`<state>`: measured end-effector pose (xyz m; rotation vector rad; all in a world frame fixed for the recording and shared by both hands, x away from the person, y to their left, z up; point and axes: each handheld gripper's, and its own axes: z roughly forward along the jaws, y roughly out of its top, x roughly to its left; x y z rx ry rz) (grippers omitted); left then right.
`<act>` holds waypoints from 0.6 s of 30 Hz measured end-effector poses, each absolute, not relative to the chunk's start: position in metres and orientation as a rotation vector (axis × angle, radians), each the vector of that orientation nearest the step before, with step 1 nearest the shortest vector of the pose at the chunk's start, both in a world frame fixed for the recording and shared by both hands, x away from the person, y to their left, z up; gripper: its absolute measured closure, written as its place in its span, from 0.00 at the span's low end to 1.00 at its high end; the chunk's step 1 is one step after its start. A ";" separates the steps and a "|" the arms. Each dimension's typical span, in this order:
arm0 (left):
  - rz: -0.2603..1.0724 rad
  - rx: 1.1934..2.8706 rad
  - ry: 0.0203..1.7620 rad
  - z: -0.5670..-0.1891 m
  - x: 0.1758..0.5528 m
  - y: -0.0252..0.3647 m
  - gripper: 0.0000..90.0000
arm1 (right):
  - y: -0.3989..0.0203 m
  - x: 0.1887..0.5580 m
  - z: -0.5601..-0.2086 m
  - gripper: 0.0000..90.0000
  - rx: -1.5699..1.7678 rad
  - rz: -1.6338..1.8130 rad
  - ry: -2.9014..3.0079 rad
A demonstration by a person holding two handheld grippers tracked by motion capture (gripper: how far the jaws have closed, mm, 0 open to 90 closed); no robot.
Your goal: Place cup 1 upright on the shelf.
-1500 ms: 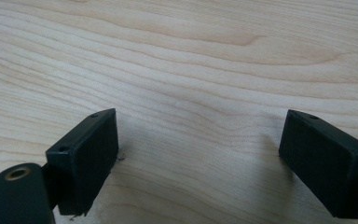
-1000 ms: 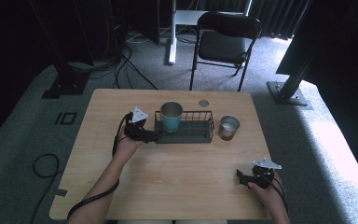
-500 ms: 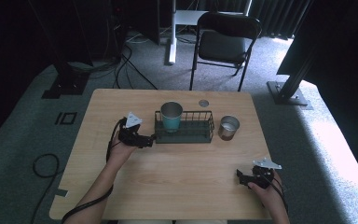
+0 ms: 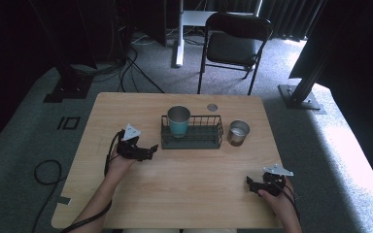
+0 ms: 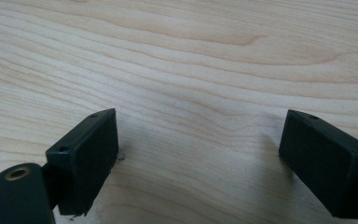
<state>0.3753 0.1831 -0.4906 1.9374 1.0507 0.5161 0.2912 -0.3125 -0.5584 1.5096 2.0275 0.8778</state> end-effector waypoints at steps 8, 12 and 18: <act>0.516 1.952 1.071 -0.501 0.367 0.194 0.01 | -0.312 0.291 -0.558 0.13 1.509 0.878 2.027; 0.514 1.954 1.092 -0.508 0.362 0.201 0.01 | -0.312 0.291 -0.558 0.13 1.509 0.878 2.028; 0.518 1.965 1.126 -0.517 0.357 0.213 0.01 | -0.312 0.291 -0.558 0.13 1.509 0.878 2.027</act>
